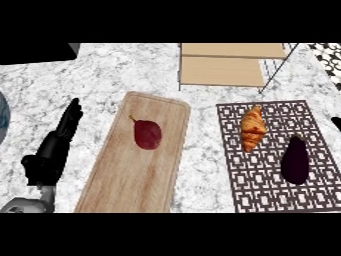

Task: Pick the eggplant from the placemat and place it in the tiered shelf

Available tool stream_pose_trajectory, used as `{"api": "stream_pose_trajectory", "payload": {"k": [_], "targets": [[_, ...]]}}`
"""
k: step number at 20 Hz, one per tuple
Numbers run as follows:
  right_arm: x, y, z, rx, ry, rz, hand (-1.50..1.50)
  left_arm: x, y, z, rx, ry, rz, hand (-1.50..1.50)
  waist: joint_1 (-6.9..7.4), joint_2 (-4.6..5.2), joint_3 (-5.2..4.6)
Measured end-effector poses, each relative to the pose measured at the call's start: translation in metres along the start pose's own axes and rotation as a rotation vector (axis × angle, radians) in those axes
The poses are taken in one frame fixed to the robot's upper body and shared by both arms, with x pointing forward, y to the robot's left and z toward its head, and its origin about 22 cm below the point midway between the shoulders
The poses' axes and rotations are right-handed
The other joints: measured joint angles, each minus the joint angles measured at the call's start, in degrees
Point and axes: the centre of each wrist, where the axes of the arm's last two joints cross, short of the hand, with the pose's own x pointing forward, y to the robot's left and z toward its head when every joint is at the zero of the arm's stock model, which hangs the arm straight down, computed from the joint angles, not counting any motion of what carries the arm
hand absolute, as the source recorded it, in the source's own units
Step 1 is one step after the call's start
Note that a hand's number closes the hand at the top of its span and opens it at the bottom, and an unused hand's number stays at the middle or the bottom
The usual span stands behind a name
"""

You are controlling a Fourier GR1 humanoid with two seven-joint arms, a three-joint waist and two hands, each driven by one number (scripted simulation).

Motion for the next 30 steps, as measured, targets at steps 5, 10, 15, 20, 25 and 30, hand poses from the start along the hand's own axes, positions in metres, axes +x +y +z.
{"api": "stream_pose_trajectory", "payload": {"k": [5,10,15,20,25,30], "targets": [[-0.044,-0.046,0.021,-0.453,0.093,0.175,-1.5,0.0,-0.005,-0.001,-0.013,0.021,0.009,0.0,0.79,0.3,-0.2],[-0.061,-0.044,0.061,-0.658,0.007,0.1,-1.5,0.002,-0.017,-0.013,-0.043,0.025,0.014,0.0,2.39,0.11,-0.15],[-0.048,-0.041,0.096,-0.522,0.025,0.102,-1.5,0.011,-0.025,-0.024,-0.065,0.019,0.015,0.0,3.84,0.15,-0.18],[-0.007,-0.046,0.102,-0.375,0.089,0.224,-1.5,0.012,-0.023,-0.027,-0.082,0.015,0.015,0.0,4.85,0.29,-0.25],[0.046,-0.045,0.098,-0.275,0.178,0.338,-1.5,0.009,-0.03,-0.029,-0.091,0.015,0.015,0.0,5.42,0.38,-0.26],[0.083,-0.034,0.092,-0.122,0.315,0.51,-1.5,0.011,-0.032,-0.034,-0.102,0.007,0.012,0.0,6.4,0.56,-0.29]]}}
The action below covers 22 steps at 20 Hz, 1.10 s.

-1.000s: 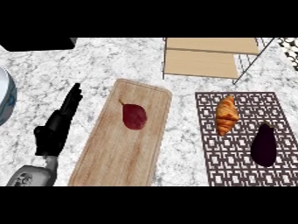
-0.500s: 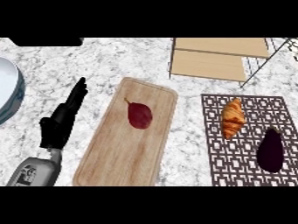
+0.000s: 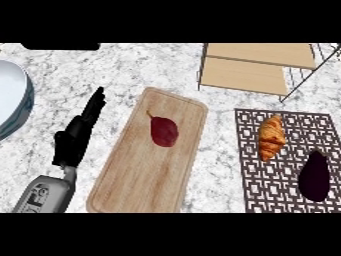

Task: Pick the eggplant from the placemat and place it in the tiered shelf

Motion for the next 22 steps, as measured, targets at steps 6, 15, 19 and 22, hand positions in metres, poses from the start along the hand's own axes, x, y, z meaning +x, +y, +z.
{"api": "stream_pose_trajectory", "payload": {"k": [6,15,19,22], "targets": [[0.034,0.004,0.006,0.101,0.043,0.206,-1.5,-0.001,0.0,0.0,-0.016,-0.001,-0.001,0.0,0.43,0.01,0.05],[0.067,0.03,0.02,0.15,-0.01,0.284,-1.5,-0.004,-0.009,0.002,-0.008,0.0,0.005,0.0,0.22,-0.08,0.1],[0.069,0.037,0.018,0.141,-0.015,0.304,-1.5,-0.002,-0.004,0.002,-0.005,0.003,0.005,0.0,-0.09,-0.17,0.11],[0.075,0.045,0.02,0.126,-0.027,0.32,-1.5,-0.001,-0.007,-0.003,-0.002,0.005,0.001,0.0,-0.21,-0.15,0.12]]}}
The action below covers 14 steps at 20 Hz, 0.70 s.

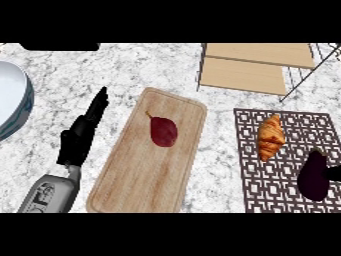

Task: Pick the eggplant from the placemat and place it in the tiered shelf

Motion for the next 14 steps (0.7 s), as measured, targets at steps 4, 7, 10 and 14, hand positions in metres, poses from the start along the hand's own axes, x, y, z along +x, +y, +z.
{"api": "stream_pose_trajectory", "payload": {"k": [4,7,10,14], "targets": [[0.003,0.006,-0.008,-0.006,0.014,-0.008,-1.5,-0.002,-0.001,0.002,-0.001,-0.001,0.005,0.0,0.0,-0.02,0.01],[0.009,0.014,-0.009,-0.003,0.014,-0.008,-1.5,0.0,0.002,0.001,0.002,-0.001,0.002,0.0,-0.01,-0.03,0.01],[0.011,0.025,-0.015,0.006,0.023,-0.005,-1.5,-0.003,0.005,0.004,0.002,0.003,0.003,0.0,-0.02,-0.04,0.0],[0.009,0.032,-0.017,0.007,0.037,-0.004,-1.5,-0.005,0.003,0.007,0.006,0.001,-0.003,0.0,-0.37,-0.1,0.03]]}}
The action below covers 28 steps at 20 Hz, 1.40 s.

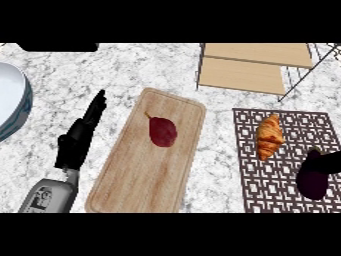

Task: Pick the eggplant from the placemat and place it in the tiered shelf

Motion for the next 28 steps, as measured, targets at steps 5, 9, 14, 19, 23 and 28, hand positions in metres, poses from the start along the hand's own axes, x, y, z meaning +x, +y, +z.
{"api": "stream_pose_trajectory", "payload": {"k": [5,9,14,19,23,28], "targets": [[-0.001,0.01,-0.004,0.005,0.021,0.006,-1.5,0.0,0.005,0.001,0.003,-0.005,0.002,0.0,-0.1,-0.01,0.0],[-0.005,0.019,-0.005,0.013,0.033,0.018,-1.5,0.002,0.002,0.001,0.006,0.001,0.001,0.0,-0.21,-0.05,0.01],[-0.007,0.024,-0.012,0.021,0.058,0.033,-1.5,0.002,0.006,-0.001,0.005,-0.002,0.0,0.0,-0.2,0.0,0.01],[-0.01,0.029,-0.021,0.024,0.084,0.046,-1.5,0.0,0.004,-0.002,0.003,0.0,-0.004,0.0,-0.25,0.0,0.02],[-0.013,0.035,-0.024,0.026,0.102,0.065,-1.5,-0.001,0.003,0.002,0.004,0.003,-0.001,0.0,-0.22,-0.03,0.01],[-0.018,0.041,-0.028,0.029,0.121,0.073,-1.5,-0.001,0.005,0.001,0.002,0.004,0.001,0.0,-0.3,-0.03,0.03]]}}
